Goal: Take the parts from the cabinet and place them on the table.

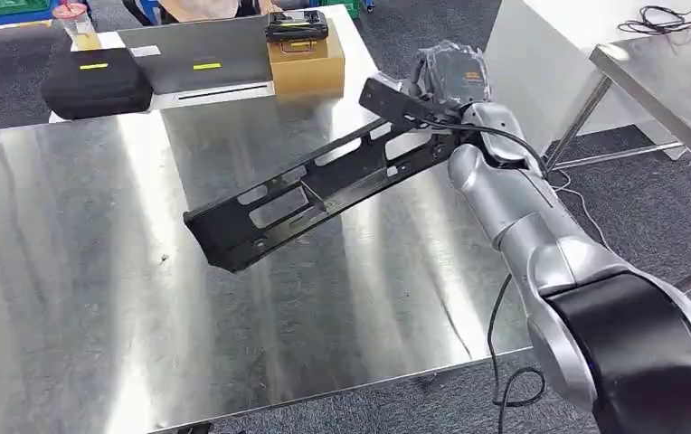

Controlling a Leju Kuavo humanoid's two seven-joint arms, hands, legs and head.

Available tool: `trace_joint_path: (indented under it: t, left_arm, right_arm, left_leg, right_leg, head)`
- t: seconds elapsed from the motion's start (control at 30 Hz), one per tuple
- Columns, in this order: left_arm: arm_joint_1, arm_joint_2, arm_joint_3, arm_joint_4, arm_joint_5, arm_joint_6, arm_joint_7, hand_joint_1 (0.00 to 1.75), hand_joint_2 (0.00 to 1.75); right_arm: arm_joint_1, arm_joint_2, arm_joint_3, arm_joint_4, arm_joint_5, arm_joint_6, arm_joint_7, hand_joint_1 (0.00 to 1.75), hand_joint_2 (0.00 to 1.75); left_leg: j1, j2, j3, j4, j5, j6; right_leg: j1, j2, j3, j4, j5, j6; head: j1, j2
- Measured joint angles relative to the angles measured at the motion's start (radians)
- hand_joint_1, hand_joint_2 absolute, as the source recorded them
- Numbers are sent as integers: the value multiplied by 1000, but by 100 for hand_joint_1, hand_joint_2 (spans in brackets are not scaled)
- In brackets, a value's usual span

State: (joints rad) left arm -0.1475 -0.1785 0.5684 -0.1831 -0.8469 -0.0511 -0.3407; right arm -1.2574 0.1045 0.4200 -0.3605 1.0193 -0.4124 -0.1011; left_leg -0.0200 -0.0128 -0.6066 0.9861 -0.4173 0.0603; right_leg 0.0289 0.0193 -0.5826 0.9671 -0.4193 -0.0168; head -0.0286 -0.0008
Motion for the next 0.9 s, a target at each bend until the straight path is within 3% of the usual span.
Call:
trace_joint_path:
  t: [0.27, 0.43, 0.57, 0.63, 0.9]
  left_arm:
    - [0, 0, 0, 0, -3, 0, -7, 0, 175]
    - [0, 2, 0, -1, -10, 1, -36, 0, 175]
    - [0, 3, 0, -1, -10, 18, -94, 0, 175]
    - [1, 3, 1, -1, -3, 35, -153, 0, 175]
    - [30, 5, 8, -1, -11, 130, -243, 0, 175]
  right_arm:
    - [8, 5, 1, 15, 18, 29, -29, 168, 175]
    - [46, 29, 1, 21, 41, 4, -37, 168, 175]
    - [52, 46, 1, 27, 58, 4, -36, 168, 175]
    - [53, 50, 1, 30, 63, -1, -38, 168, 175]
    - [59, 49, 0, 33, 90, -17, -89, 168, 175]
  left_leg:
    - [0, 0, 0, 0, 0, 0]
    - [0, 0, 0, 0, 0, 0]
    - [0, 0, 0, 0, 0, 0]
    - [1, 0, -1, 0, 0, 0]
    - [1, 5, -9, 1, 0, 0]
  right_leg:
    - [0, 0, 0, 0, 0, 0]
    - [0, 0, 0, 0, 0, 0]
    - [0, 0, 0, 0, 0, 0]
    - [1, 0, -1, 0, 0, 0]
    - [1, 4, -9, 1, 0, 0]
  head:
    - [0, 0]
    - [0, 0]
    - [0, 0]
    - [0, 0]
    - [1, 0]
